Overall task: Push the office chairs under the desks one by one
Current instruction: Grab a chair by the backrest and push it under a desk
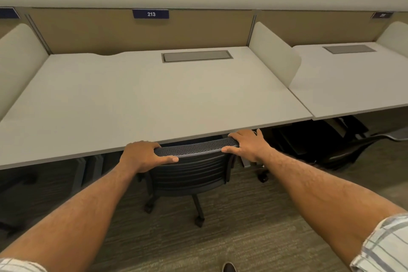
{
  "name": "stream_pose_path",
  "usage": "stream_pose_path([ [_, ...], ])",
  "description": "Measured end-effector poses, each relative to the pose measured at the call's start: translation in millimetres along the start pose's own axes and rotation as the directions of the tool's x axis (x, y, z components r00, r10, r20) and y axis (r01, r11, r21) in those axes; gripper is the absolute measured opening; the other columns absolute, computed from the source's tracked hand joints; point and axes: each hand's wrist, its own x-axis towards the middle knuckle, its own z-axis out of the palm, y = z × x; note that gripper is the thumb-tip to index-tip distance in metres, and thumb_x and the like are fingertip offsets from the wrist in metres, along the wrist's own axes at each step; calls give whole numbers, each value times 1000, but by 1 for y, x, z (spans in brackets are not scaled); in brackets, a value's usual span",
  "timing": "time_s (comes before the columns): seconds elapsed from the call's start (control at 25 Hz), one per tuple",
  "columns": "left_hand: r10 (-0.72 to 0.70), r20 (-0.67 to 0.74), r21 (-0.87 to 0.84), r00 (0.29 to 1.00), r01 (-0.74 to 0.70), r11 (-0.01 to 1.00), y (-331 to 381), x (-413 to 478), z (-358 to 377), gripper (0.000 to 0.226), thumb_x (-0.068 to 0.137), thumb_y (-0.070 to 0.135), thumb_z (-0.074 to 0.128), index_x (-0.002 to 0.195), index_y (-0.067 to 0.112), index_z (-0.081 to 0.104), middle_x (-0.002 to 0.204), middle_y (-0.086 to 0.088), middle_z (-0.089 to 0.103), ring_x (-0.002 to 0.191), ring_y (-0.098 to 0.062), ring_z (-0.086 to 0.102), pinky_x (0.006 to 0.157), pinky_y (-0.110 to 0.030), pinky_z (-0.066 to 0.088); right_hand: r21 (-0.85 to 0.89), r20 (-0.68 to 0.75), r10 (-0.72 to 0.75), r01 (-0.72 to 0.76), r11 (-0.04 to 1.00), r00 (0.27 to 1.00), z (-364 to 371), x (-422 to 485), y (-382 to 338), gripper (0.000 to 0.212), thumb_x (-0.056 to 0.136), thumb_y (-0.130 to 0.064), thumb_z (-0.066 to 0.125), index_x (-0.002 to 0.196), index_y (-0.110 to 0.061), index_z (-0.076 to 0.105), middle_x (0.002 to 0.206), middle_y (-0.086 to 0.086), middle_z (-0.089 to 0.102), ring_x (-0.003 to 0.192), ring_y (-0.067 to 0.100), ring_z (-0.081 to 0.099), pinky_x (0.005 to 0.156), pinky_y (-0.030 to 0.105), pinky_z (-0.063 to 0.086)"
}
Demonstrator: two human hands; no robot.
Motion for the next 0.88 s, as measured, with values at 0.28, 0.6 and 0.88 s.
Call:
stream_pose_path([
  [0.28, -67, -15, 13, 998, 67, 998, 30, 27, -3, 103, 44, 112, 22, 82, 28, 67, 73, 13, 65, 72, -7, 58, 66, -28, 46, -47, -21, -81, 80, 996, 996, -16, 39, 36, 135, 49, -107, -6, 152, -33, 38, 156, 6, 41, 147, 29, 28, 119, 65, 12],
  [0.6, -140, 32, -21, 990, 141, 990, 27, 42, -11, 111, 38, 113, 20, 94, 32, 69, 88, 13, 70, 81, -10, 61, 72, -30, 49, -58, 1, -90, 90, 994, 996, -21, 52, 36, 119, 60, -102, 4, 151, -33, 39, 154, 7, 43, 145, 31, 31, 117, 65, 13],
  [0.88, -160, 132, 6, 978, 161, 987, 31, 36, -17, 131, 39, 112, 20, 136, 32, 57, 138, 4, 63, 123, -20, 58, 100, -40, 46, -57, 12, -52, 53, 997, 999, -19, 41, 34, 118, 63, -101, 9, 152, -30, 38, 156, 7, 41, 146, 30, 30, 118, 66, 11],
])
